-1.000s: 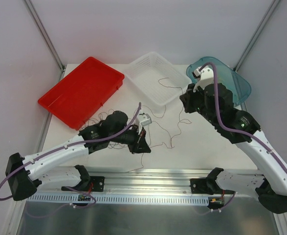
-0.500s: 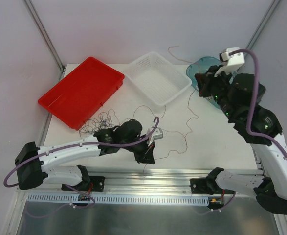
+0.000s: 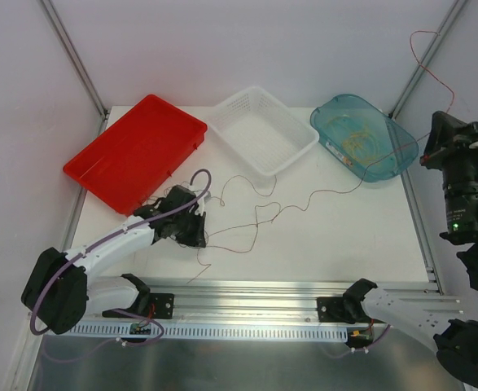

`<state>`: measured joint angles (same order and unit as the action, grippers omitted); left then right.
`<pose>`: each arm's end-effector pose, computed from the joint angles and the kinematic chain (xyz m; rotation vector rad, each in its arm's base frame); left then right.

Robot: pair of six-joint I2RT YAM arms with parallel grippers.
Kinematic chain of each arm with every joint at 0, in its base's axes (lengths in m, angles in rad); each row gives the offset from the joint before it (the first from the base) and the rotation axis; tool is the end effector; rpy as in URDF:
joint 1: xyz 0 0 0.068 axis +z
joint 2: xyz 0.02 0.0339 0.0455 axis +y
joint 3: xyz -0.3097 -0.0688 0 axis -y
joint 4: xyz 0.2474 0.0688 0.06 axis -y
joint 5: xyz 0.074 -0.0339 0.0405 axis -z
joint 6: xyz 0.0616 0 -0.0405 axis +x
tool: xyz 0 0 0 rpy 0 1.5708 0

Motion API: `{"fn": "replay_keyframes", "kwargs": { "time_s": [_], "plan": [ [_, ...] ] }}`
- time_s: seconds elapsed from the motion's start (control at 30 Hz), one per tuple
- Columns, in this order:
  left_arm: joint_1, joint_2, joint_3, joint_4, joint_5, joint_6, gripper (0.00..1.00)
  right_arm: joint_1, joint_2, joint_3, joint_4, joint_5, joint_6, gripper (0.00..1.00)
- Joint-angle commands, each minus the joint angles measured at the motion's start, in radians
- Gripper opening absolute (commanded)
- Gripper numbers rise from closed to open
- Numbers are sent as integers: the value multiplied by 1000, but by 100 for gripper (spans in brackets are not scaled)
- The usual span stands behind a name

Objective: Untangle the cables
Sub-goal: Untie the cable.

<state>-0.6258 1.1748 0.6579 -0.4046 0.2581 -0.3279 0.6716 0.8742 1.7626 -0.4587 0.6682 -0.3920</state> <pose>0.1740 -0.1451 0.2228 0.4967 2.5470 -0.6994 0.0566 -0.0038 0.6319 -0.0446 1.2380 -0.1379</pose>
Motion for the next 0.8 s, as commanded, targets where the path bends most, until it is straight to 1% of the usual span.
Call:
{"fn": "replay_keyframes", "kwargs": {
  "time_s": [0.0,0.03,0.1,0.17,0.2,0.33,0.37,0.43,0.57,0.6,0.63,0.67,0.73,0.77],
  "plan": [
    [73,-11,-44,-63,-91,-36,0,-3,-64,-37,118,154,-103,1],
    [102,-10,-53,-63,-101,-45,0,-3,-82,-41,136,177,-116,1],
    [123,-18,-70,-62,-137,-54,0,-3,-109,-41,173,194,-158,1],
    [143,-39,-70,-62,-169,-71,0,-1,-122,-23,175,218,-195,1],
    [149,-49,-72,-62,-209,-77,0,-1,-124,-11,163,226,-215,1],
    [219,-86,-81,-57,-281,-118,0,8,-138,-5,120,222,-193,1],
    [245,-102,-84,-50,-284,-126,0,13,-150,-12,114,217,-185,1],
    [264,-116,-90,-40,-295,-137,0,19,-152,-26,91,196,-167,1],
    [316,-132,-96,-37,-310,-152,0,23,-130,-25,48,208,-174,1],
    [322,-132,-93,-31,-301,-149,0,23,-127,-26,42,193,-163,1],
    [322,-130,-90,-28,-289,-137,0,25,-121,-23,19,133,-142,1],
    [322,-124,-80,-27,-261,-129,0,23,-112,-20,-47,93,-83,1],
    [321,-121,-67,-20,-211,-105,0,23,-60,-18,-136,-11,-18,1],
    [321,-133,-61,-14,-157,-97,0,23,-41,-32,-211,-39,22,1]
  ]
}}
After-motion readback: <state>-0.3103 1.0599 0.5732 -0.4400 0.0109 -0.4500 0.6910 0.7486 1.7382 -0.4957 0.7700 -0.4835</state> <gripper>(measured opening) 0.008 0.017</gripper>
